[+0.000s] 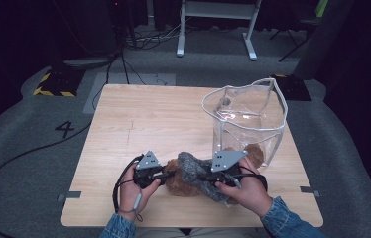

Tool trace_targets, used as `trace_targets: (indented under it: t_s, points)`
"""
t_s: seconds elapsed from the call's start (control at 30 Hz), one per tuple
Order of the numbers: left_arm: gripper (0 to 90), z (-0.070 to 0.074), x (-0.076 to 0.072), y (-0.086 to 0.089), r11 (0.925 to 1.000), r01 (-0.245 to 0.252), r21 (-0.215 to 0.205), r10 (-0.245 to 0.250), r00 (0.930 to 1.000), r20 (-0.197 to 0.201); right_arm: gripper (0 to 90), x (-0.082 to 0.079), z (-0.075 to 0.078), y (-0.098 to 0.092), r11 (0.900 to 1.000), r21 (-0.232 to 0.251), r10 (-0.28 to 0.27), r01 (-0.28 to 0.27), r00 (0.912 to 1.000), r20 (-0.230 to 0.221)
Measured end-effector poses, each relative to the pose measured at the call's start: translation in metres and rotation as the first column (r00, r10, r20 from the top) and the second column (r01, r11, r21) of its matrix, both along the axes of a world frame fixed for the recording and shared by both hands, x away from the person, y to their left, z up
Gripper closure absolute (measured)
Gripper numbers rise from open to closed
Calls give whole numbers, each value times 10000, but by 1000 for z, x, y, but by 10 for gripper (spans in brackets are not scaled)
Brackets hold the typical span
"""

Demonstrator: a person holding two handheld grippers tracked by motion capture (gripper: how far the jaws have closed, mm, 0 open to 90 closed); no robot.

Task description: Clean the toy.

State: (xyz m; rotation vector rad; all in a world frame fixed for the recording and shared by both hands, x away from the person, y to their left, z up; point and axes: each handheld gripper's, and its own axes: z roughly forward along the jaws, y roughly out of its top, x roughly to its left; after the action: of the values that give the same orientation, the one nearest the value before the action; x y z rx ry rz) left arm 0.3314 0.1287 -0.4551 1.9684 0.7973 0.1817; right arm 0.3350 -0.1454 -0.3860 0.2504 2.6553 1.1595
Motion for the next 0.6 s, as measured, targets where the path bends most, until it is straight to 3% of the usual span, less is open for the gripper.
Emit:
trace_targets:
  t_s: [0.3, 0.6]
  points:
    - [772, 1, -1, 3, 9999, -69, -122, 70, 10000, 28, 759, -5, 8, -46, 9975, 207, -683, 680, 9975, 177]
    - [784, 2, -2, 7, 9999, -52, -90, 53, 10000, 19, 759, 5, 5, -101, 9788, 201, -2038, 2036, 9790, 75]
